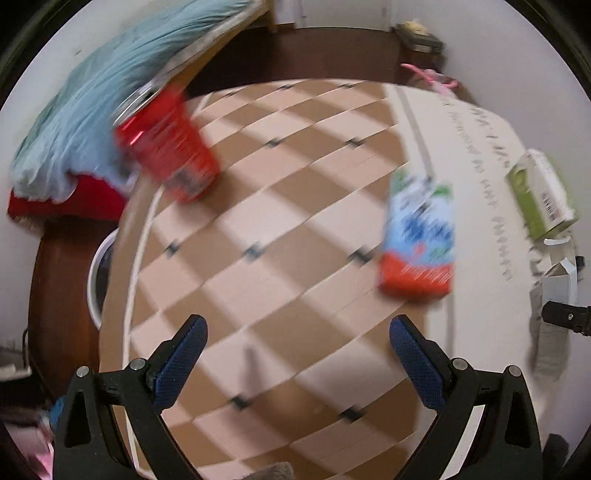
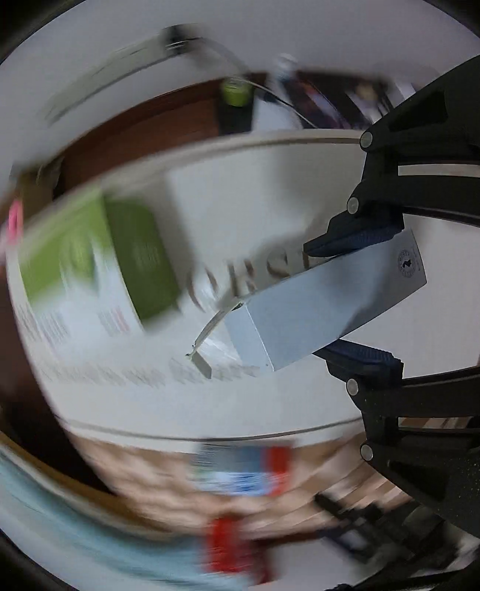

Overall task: Collect trash
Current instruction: 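Grasp the white carton with the right tool while the left tool grasps the milk carton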

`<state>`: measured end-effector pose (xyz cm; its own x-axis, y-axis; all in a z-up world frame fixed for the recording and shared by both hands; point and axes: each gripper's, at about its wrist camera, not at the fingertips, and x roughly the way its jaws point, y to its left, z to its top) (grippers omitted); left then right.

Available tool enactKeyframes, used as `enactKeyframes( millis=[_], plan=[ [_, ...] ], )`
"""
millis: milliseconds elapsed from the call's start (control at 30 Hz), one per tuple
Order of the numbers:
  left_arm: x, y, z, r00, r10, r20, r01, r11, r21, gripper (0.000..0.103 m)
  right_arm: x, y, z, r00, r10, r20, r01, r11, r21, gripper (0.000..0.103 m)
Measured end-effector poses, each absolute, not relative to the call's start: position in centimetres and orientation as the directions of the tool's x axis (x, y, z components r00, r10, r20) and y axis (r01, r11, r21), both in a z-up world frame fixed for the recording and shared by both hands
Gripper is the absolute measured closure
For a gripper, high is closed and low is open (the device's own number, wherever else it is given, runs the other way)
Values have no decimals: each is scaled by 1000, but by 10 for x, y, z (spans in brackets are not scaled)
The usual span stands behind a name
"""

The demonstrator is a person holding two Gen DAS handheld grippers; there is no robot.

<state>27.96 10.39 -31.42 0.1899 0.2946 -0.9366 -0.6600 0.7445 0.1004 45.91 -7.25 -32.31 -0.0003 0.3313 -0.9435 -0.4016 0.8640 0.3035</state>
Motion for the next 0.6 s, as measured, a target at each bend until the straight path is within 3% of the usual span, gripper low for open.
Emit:
enactKeyframes(
  millis=[100,167,400,467,600],
  plan=[
    [314,103,-314,202,249,-947,-605,792,79,2,463,-86,-324,24,375,-927,-295,888,352,55],
    [337,102,-320,189,226,-956,-566,820,81,2,464,-89,-329,13,389,-921,-274,888,371,44],
    [379,106,-349,145,186,-972,-499,862,90,4,435,-68,-330,110,332,-937,-408,875,262,40],
    [382,105,-354,140,179,-974,-500,862,86,17,431,-59,-332,111,319,-941,-423,872,246,41],
    [382,103,-355,161,165,-973,-509,858,61,23,423,-54,-337,137,288,-948,-428,880,205,41]
  ],
)
